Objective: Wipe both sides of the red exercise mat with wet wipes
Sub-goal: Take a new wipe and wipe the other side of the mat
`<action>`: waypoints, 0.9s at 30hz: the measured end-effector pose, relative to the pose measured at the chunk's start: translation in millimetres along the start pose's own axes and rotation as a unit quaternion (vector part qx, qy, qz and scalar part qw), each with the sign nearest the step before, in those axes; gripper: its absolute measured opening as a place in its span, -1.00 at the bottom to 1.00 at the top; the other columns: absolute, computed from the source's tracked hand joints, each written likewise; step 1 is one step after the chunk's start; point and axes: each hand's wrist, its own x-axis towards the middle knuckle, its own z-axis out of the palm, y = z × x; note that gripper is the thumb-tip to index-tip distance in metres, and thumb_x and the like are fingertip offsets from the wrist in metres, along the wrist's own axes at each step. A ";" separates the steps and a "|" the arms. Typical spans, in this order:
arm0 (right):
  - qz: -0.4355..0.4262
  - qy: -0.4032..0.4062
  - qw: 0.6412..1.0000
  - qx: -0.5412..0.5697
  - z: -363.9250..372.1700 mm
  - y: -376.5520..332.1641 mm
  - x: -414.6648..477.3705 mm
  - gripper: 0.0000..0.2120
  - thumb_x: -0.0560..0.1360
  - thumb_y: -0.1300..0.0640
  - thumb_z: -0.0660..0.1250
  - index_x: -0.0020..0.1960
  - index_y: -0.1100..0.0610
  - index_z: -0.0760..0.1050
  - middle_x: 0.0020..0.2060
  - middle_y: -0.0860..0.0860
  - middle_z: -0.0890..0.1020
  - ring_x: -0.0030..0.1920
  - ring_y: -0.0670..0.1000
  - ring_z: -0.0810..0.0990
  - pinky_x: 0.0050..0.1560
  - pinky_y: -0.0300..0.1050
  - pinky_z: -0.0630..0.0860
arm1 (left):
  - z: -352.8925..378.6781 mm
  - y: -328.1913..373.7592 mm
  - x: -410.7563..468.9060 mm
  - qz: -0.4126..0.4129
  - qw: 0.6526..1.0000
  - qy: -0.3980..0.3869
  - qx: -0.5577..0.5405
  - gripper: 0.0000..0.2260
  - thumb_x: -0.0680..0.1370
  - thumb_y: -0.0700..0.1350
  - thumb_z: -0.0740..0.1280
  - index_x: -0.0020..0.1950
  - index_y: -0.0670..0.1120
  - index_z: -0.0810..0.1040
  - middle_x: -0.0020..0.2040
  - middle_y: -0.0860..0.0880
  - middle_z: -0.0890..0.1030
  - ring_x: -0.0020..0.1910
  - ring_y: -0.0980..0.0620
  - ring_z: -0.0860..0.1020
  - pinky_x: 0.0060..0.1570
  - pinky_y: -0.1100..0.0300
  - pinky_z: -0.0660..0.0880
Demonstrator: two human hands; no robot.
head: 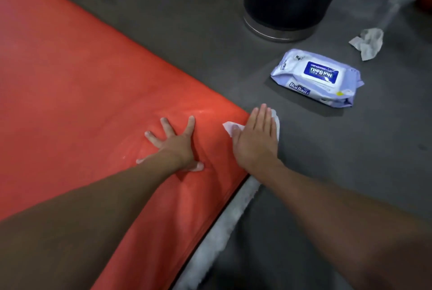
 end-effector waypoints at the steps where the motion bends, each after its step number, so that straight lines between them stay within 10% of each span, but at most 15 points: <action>1: -0.019 0.012 1.000 0.004 0.6 -3.2 -12.3 -0.22 0.54 -0.16 -0.16 0.52 0.41 0.13 0.52 0.34 0.16 0.55 0.26 0.10 0.55 0.15 0.00 | -1.5 2.6 -1.6 -0.002 1.000 -0.003 0.009 0.27 0.23 0.22 0.58 0.37 0.38 -0.53 0.47 -0.29 -0.48 0.48 -0.35 -0.42 0.26 -0.59 0.01; 6: -0.357 -0.044 0.931 -0.067 4.7 -6.3 -63.7 -0.32 0.61 -0.15 -0.05 0.51 0.33 0.25 0.51 0.27 0.26 0.56 0.18 0.16 0.54 0.11 0.06 | -7.0 2.3 -6.2 0.004 1.000 -0.007 0.003 0.23 0.27 0.20 0.57 0.41 0.39 -0.47 0.47 -0.30 -0.49 0.48 -0.35 -0.42 0.27 -0.58 0.00; 12: -0.082 0.085 0.993 -0.010 11.8 -1.9 -15.7 -0.38 0.59 -0.12 -0.05 0.48 0.24 0.34 0.47 0.29 0.33 0.52 0.22 0.25 0.50 0.21 0.15 | -18.4 8.6 -18.9 -0.003 1.000 -0.012 0.013 0.21 0.28 0.19 0.58 0.47 0.35 -0.41 0.50 -0.25 -0.47 0.46 -0.50 -0.31 0.28 -0.58 -0.01; 17: -0.187 0.046 0.981 0.003 13.7 6.5 -37.2 -0.39 0.58 0.00 -0.01 0.48 0.39 0.26 0.46 0.32 0.32 0.50 0.23 0.29 0.51 0.10 0.17 | -24.8 7.0 -24.7 0.224 0.966 0.016 0.130 -0.08 0.48 0.18 0.40 0.60 0.15 -0.19 0.58 -0.12 -0.32 0.55 -0.25 -0.29 0.38 -0.48 -0.08; 20: -0.050 0.063 0.997 -0.001 1.4 13.4 -7.6 -0.32 0.56 -0.11 -0.15 0.52 0.26 0.26 0.52 0.24 0.25 0.54 0.17 0.21 0.51 0.10 0.10 | -9.6 1.3 -16.3 0.261 0.960 0.103 -0.013 -0.47 0.59 0.02 0.17 0.57 0.17 0.16 0.62 -0.05 -0.04 0.59 -0.10 -0.16 0.45 -0.37 -0.16; 23: 0.007 0.055 0.998 -0.010 9.3 -3.7 -21.2 -0.30 0.56 -0.12 -0.19 0.54 0.27 0.21 0.54 0.22 0.21 0.56 0.15 0.14 0.54 0.10 0.06 | 16.1 -11.7 -7.0 0.290 0.921 0.257 0.024 -0.49 0.58 0.09 -0.03 0.56 0.17 0.16 0.60 -0.01 0.12 0.59 -0.07 -0.03 0.46 -0.34 -0.08; 27: -0.112 0.005 0.993 -0.035 8.8 -17.3 -75.3 -0.32 0.65 -0.15 -0.20 0.52 0.31 0.22 0.53 0.22 0.22 0.56 0.15 0.15 0.56 0.06 0.02 | 17.2 -13.0 -2.7 0.298 0.920 0.251 0.035 -0.45 0.56 0.10 -0.05 0.58 0.16 0.11 0.61 0.00 0.08 0.59 -0.09 -0.02 0.46 -0.33 -0.09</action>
